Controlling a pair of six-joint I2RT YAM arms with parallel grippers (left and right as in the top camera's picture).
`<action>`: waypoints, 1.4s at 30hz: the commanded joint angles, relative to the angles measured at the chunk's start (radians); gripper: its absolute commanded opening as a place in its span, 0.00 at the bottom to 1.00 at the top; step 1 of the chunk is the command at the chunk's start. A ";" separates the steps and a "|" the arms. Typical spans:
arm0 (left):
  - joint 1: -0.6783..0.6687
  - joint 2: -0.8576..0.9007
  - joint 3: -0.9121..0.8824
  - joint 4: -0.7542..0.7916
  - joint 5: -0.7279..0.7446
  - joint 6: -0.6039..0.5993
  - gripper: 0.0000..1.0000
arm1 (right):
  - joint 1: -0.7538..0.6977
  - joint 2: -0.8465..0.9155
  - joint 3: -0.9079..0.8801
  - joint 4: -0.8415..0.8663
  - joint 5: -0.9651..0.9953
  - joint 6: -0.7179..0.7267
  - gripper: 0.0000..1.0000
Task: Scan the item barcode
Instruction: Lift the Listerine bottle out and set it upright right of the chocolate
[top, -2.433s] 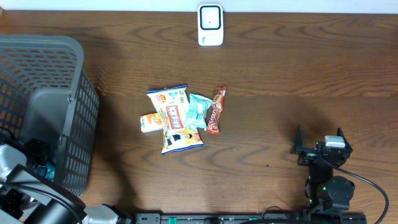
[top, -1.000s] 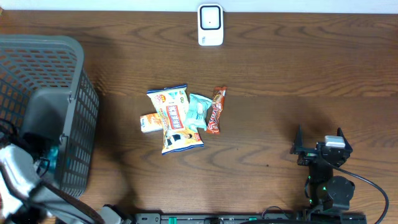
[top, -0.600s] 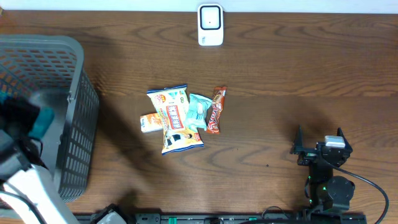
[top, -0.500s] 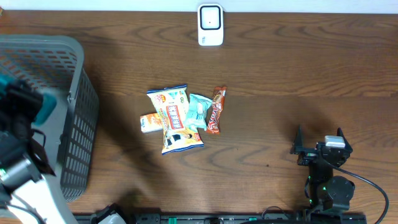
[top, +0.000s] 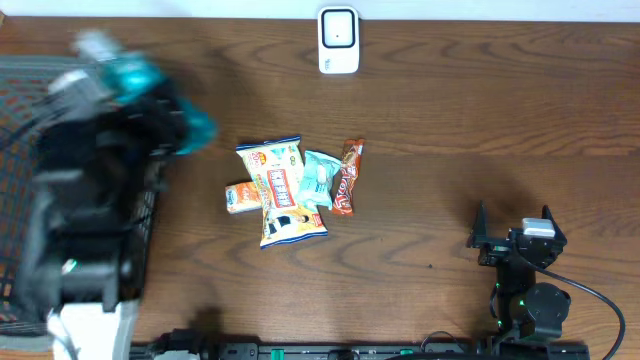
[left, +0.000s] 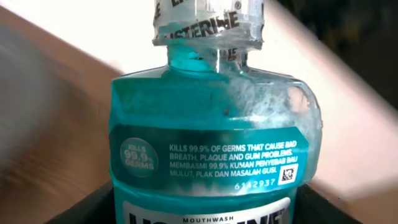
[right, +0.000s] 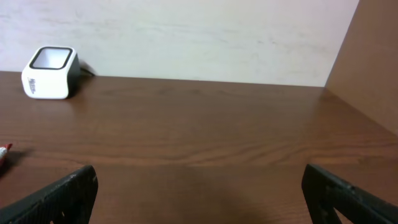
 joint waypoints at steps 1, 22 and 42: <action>-0.171 0.103 0.024 0.015 -0.050 -0.013 0.49 | -0.005 -0.004 -0.004 -0.001 -0.005 -0.013 0.99; -0.624 0.766 0.024 0.159 -0.132 -0.074 0.50 | -0.004 -0.004 -0.004 -0.001 -0.005 -0.013 0.99; -0.712 0.889 0.024 0.170 -0.186 -0.019 0.50 | -0.005 -0.004 -0.004 -0.001 -0.005 -0.013 0.99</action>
